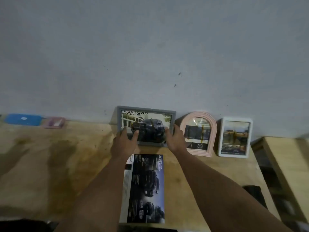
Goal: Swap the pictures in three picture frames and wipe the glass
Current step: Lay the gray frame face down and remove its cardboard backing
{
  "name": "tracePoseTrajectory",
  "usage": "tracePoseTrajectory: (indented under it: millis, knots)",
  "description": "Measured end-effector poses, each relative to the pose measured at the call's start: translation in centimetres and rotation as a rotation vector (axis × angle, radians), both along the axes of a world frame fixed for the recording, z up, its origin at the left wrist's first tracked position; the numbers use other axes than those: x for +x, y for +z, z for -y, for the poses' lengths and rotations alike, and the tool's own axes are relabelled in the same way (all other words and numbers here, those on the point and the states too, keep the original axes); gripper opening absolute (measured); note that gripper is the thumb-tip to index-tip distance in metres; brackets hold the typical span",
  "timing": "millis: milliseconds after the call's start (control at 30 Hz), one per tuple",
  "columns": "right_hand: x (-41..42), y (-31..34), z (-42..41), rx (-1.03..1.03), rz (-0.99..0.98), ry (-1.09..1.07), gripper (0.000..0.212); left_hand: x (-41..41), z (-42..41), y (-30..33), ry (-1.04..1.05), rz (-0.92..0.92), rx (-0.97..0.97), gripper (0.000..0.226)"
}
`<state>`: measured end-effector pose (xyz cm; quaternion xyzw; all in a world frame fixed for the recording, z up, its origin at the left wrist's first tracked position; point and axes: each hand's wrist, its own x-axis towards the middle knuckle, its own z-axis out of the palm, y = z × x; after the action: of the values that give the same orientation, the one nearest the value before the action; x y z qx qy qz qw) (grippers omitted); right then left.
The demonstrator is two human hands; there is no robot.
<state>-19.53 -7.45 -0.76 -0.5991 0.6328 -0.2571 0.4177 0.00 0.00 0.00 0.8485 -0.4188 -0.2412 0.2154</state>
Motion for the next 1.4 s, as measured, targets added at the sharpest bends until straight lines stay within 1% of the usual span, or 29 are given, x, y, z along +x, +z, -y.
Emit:
tracePoseTrajectory:
  millis: [33,100,133,200,233,333,367,433,500,567,600,700,767,867,900,967,1000,1033,1100,1200,1233,1300,1333,1400]
  knots:
    - [0.4,-0.9,0.7,0.012,0.037,-0.038,0.06,0.5,0.7,-0.6,0.039,-0.018,-0.028,0.074]
    - [1.0,-2.5,1.9,0.081,0.043,-0.107,0.07,1.9,2.1,-2.2,0.13,-0.087,-0.07,0.072]
    - [1.4,-2.7,2.1,0.14,0.037,-0.14,0.075,2.7,2.8,-3.1,0.182,-0.153,-0.081,0.078]
    - [2.1,-3.6,3.0,0.181,0.025,-0.182,0.079,3.5,4.4,-3.9,0.274,-0.272,-0.102,0.096]
    - [2.4,-4.3,3.6,0.185,0.024,-0.193,0.081,3.8,5.1,-3.8,0.311,-0.333,-0.12,0.1]
    - [3.1,-5.6,4.7,0.178,0.019,-0.219,0.088,4.4,7.2,-3.9,0.398,-0.476,-0.15,0.088]
    - [3.3,-6.0,5.0,0.18,0.03,-0.227,0.09,4.5,7.6,-4.0,0.426,-0.513,-0.142,0.088]
    - [3.6,-6.6,5.5,0.19,0.072,-0.22,0.095,4.6,8.2,-4.2,0.446,-0.552,-0.117,0.092]
    - [3.6,-7.0,5.8,0.204,0.127,-0.203,0.106,4.6,8.5,-4.3,0.442,-0.586,-0.124,0.095]
    - [3.4,-7.0,5.9,0.223,0.184,-0.209,0.118,4.7,8.7,-4.2,0.454,-0.594,-0.123,0.107]
    - [3.2,-6.9,6.0,0.24,0.205,-0.207,0.119,4.9,8.7,-4.2,0.457,-0.582,-0.118,0.113]
    - [2.7,-6.0,5.9,0.256,0.254,-0.178,0.109,5.4,7.8,-3.7,0.455,-0.571,-0.138,0.121]
    - [2.5,-5.3,5.3,0.231,0.28,-0.153,0.105,5.7,6.4,-3.3,0.485,-0.615,-0.198,0.117]
    - [2.0,-3.6,3.1,0.191,0.345,-0.136,0.087,6.1,3.7,-2.7,0.54,-0.648,-0.264,0.115]
    - [1.7,-3.0,2.1,0.197,0.384,-0.15,0.086,6.0,2.7,-2.3,0.553,-0.654,-0.279,0.116]
    - [0.6,-2.0,-0.4,0.208,0.469,-0.216,0.093,4.8,0.5,-0.6,0.558,-0.671,-0.317,0.112]
    - [-0.1,-1.6,-1.5,0.211,0.512,-0.269,0.093,4.1,-0.4,-0.1,0.552,-0.679,-0.334,0.107]
    - [-0.9,-1.3,-2.7,0.208,0.558,-0.318,0.087,3.1,-1.4,0.4,0.545,-0.679,-0.342,0.102]
    - [-3.1,-0.6,-4.9,0.214,0.636,-0.415,0.07,1.2,-3.1,0.7,0.539,-0.701,-0.348,0.102]
    - [-7.4,-0.3,-7.7,0.251,0.729,-0.581,0.055,-2.1,-5.1,0.5,0.569,-0.826,-0.372,0.109]
    - [-9.0,-0.2,-8.5,0.265,0.751,-0.615,0.05,-3.6,-6.0,0.8,0.578,-0.902,-0.384,0.101]
    - [-12.4,-0.6,-10.0,0.299,0.793,-0.663,0.041,-6.4,-7.7,0.8,0.579,-1.029,-0.431,0.07]
    - [-14.0,-0.8,-10.7,0.316,0.807,-0.691,0.038,-7.6,-8.3,0.1,0.565,-1.079,-0.431,0.069]
    - [-17.2,-1.3,-11.8,0.324,0.819,-0.749,0.03,-9.8,-9.4,-1.0,0.547,-1.138,-0.366,0.088]
